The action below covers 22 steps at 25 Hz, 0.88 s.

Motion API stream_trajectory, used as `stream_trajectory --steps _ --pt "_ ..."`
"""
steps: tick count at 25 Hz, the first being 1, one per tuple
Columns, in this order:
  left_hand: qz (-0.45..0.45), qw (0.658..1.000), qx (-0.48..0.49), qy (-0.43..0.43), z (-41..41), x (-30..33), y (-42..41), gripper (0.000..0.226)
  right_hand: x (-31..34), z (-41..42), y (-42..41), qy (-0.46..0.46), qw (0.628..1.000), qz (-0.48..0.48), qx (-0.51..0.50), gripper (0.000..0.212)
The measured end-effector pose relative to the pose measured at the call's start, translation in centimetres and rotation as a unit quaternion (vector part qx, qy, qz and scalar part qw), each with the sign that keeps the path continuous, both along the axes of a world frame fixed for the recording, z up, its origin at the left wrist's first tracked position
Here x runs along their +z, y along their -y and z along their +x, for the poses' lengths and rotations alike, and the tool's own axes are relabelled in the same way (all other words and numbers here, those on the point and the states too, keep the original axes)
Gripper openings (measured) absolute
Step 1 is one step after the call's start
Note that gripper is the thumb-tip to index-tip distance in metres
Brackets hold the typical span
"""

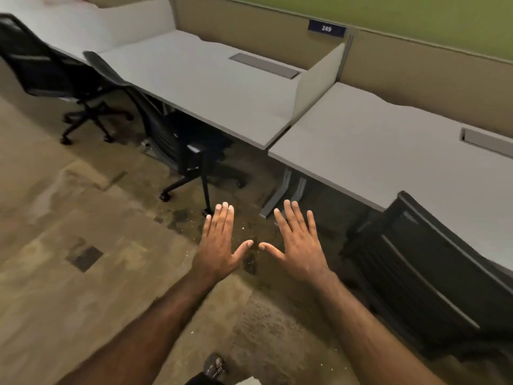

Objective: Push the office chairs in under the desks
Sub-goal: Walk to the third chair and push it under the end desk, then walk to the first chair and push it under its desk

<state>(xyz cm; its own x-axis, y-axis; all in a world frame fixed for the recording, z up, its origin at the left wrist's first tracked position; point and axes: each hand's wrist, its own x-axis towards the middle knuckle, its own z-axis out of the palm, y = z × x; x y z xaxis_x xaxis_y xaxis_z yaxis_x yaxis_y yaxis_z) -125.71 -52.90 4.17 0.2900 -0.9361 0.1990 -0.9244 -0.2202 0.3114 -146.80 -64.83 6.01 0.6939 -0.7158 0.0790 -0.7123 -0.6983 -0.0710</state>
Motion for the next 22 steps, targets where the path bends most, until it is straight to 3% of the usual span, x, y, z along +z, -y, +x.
stream_trajectory --steps 13,22 --pt "0.025 0.967 0.251 -0.045 19.9 -1.9 -14.1 0.102 -1.4 27.2 -4.6 -0.033 0.972 0.058 0.224 0.105" --pt "0.050 0.935 0.347 -0.058 32.5 -5.6 -15.3 0.104 -5.2 45.5 -3.2 -0.044 0.945 0.088 0.313 0.111"
